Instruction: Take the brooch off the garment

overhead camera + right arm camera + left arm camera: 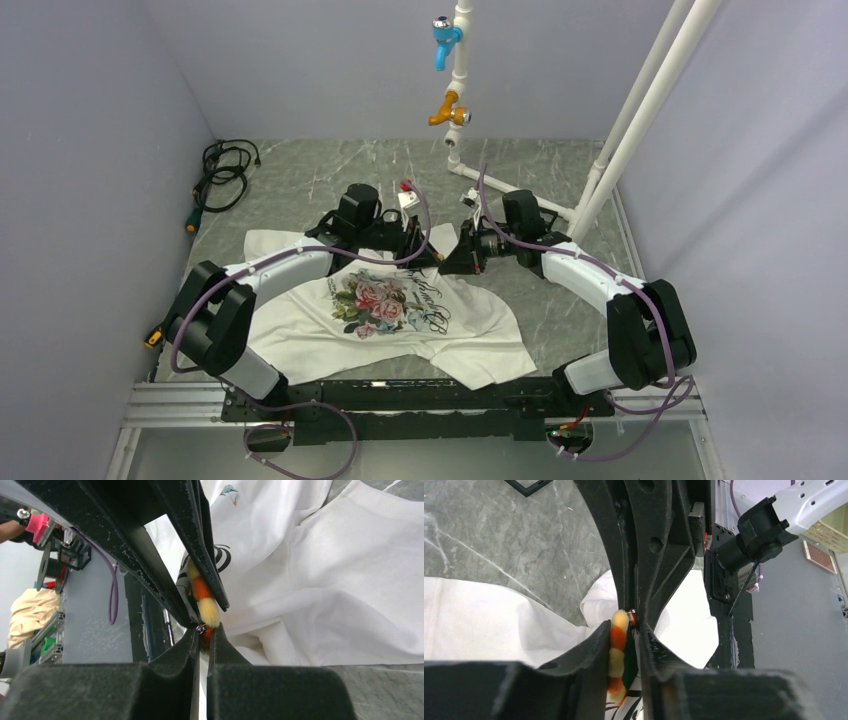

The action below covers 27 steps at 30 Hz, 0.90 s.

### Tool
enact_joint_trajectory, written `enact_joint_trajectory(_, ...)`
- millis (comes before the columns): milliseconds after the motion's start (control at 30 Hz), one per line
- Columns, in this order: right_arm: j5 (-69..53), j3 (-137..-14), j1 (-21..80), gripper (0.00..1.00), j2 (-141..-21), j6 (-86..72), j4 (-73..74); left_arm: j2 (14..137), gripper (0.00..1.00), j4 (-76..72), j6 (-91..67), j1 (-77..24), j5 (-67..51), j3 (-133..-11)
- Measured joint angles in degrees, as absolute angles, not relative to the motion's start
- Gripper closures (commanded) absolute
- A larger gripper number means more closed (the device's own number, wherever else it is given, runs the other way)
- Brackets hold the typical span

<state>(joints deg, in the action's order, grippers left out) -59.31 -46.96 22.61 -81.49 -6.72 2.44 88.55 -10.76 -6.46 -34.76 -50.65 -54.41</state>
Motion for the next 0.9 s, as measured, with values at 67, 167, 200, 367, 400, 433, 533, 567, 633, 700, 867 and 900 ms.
enact_joint_trajectory(67,-59.18,-46.83,22.52,1.0,-81.41,-7.11,2.13,88.66,0.85,-10.66,-6.33,-34.74,-50.13,-54.76)
enact_joint_trajectory(167,-58.89,-46.59,22.55,1.0,-81.25,-7.14,1.89,88.66,0.94,-10.83,-6.59,-34.74,-49.67,-55.02)
enact_joint_trajectory(200,-58.76,-46.48,22.55,1.0,-81.21,-7.14,1.74,88.66,0.96,-10.81,-6.68,-34.76,-49.63,-55.09)
enact_joint_trajectory(367,-58.33,-46.17,22.55,1.0,-80.58,-7.09,1.58,88.68,0.96,-10.81,-7.33,-34.83,-49.56,-55.22)
enact_joint_trajectory(400,-58.26,-46.15,22.55,1.0,-80.49,-7.07,1.61,88.68,0.96,-10.83,-7.35,-34.87,-49.5,-55.27)
enact_joint_trajectory(433,-58.15,-46.13,22.55,1.0,-80.44,-7.09,1.56,88.68,0.96,-10.83,-7.35,-34.87,-49.36,-55.29)
enact_joint_trajectory(533,-57.93,-45.89,22.55,1.0,-80.34,-7.09,1.32,88.68,0.93,-10.76,-7.35,-34.87,-48.99,-55.29)
enact_joint_trajectory(567,-57.87,-45.78,22.55,1.0,-80.23,-7.07,1.21,88.68,0.88,-10.74,-7.35,-34.87,-48.86,-55.29)
enact_joint_trajectory(633,-57.65,-45.54,22.55,1.0,-79.92,-7.07,1.17,88.66,0.79,-10.85,-7.75,-34.87,-48.64,-55.29)
enact_joint_trajectory(700,-57.49,-45.52,22.55,1.0,-79.72,-7.05,1.04,88.66,0.72,-11.46,-8.54,-34.68,-48.56,-55.11)
enact_joint_trajectory(867,-57.34,-45.47,22.55,1.0,-79.7,-6.85,0.8,87.72,0.56,-14.39,-11.03,-33.74,-48.64,-52.97)
enact_joint_trajectory(900,-57.43,-45.47,22.55,1.0,-79.7,-6.83,0.82,87.53,0.54,-15.05,-11.31,-33.5,-48.58,-52.47)
